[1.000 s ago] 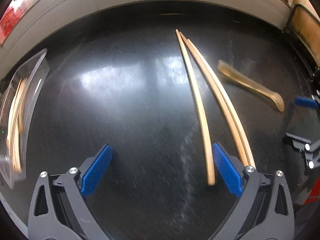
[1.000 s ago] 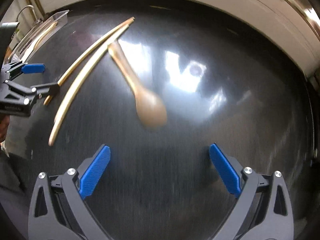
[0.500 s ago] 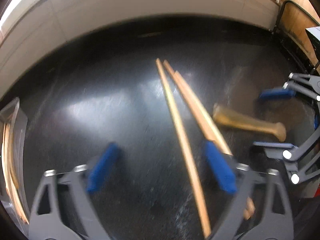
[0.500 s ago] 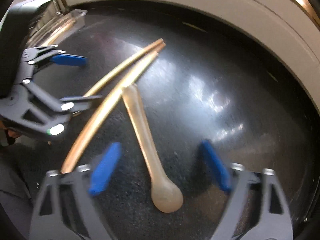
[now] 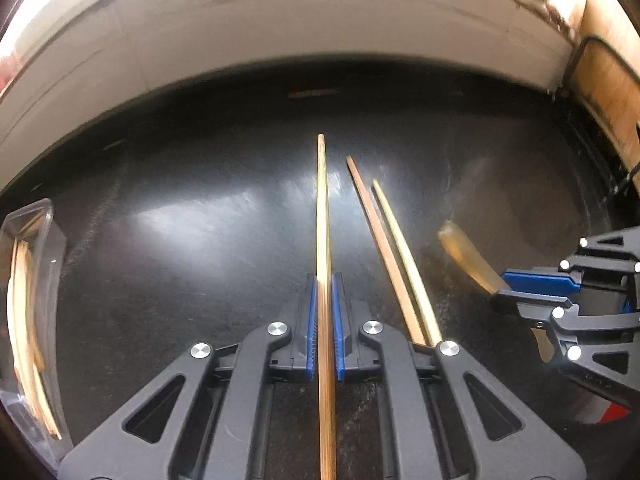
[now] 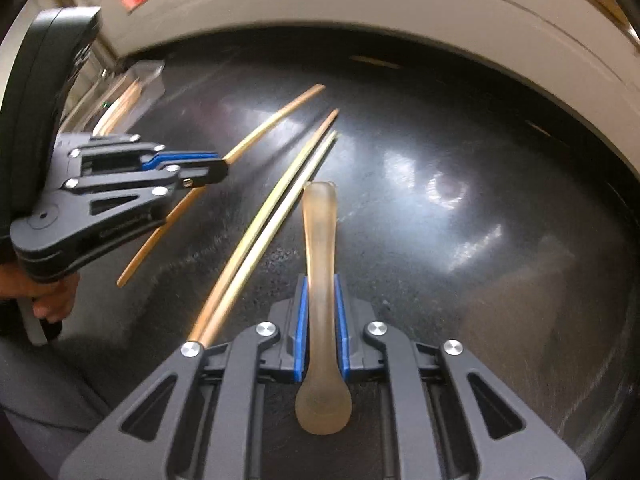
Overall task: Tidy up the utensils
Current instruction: 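Grasp a chopstick with the left gripper while the right gripper grasps the wooden spoon, then carry the chopstick and wooden spoon into the clear tray and open both grippers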
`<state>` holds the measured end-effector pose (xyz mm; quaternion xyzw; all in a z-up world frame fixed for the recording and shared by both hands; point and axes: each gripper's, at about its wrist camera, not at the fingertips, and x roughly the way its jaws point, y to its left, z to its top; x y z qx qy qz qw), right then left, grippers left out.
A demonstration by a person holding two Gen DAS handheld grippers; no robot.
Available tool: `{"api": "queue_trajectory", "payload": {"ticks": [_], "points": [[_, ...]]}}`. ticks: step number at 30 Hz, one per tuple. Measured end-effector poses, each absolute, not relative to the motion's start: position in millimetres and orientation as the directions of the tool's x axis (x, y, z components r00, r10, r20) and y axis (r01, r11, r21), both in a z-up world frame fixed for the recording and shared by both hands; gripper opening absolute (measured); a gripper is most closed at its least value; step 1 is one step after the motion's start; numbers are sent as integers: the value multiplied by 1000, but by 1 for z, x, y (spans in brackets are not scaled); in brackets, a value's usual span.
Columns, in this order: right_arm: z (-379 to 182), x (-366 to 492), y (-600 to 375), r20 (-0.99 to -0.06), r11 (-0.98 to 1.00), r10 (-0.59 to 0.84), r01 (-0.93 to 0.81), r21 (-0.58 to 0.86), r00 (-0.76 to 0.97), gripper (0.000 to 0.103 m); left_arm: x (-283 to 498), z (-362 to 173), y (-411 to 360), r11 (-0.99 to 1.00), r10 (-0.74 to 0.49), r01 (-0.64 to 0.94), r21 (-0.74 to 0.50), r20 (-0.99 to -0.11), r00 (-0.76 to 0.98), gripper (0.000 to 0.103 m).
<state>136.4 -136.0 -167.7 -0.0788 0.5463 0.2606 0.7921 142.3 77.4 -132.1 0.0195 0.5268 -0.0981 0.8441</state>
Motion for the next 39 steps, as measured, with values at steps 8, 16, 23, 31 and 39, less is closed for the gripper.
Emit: {"api": "queue_trajectory", "payload": {"ticks": [8,16,23,31,39], "points": [[-122,113,-150,-878,907,328,-376,190,347,13,117,-81,105,983,-180,116,-142,-869,461,7],[-85,91,-118,-856,901,374,-360,244,357,13,83,-53,168,985,-160,29,-168,-850,502,7],[-66,90,-12,-832,844,464,-438,310,305,13,56,-37,264,987,-90,-69,-146,-851,517,7],[-46,102,129,-802,775,543,-516,366,247,13,42,-31,390,975,-6,-189,-119,-860,511,7],[-46,112,207,-804,776,550,-493,392,227,13,53,-43,451,975,-5,-192,-115,-870,493,7]]}}
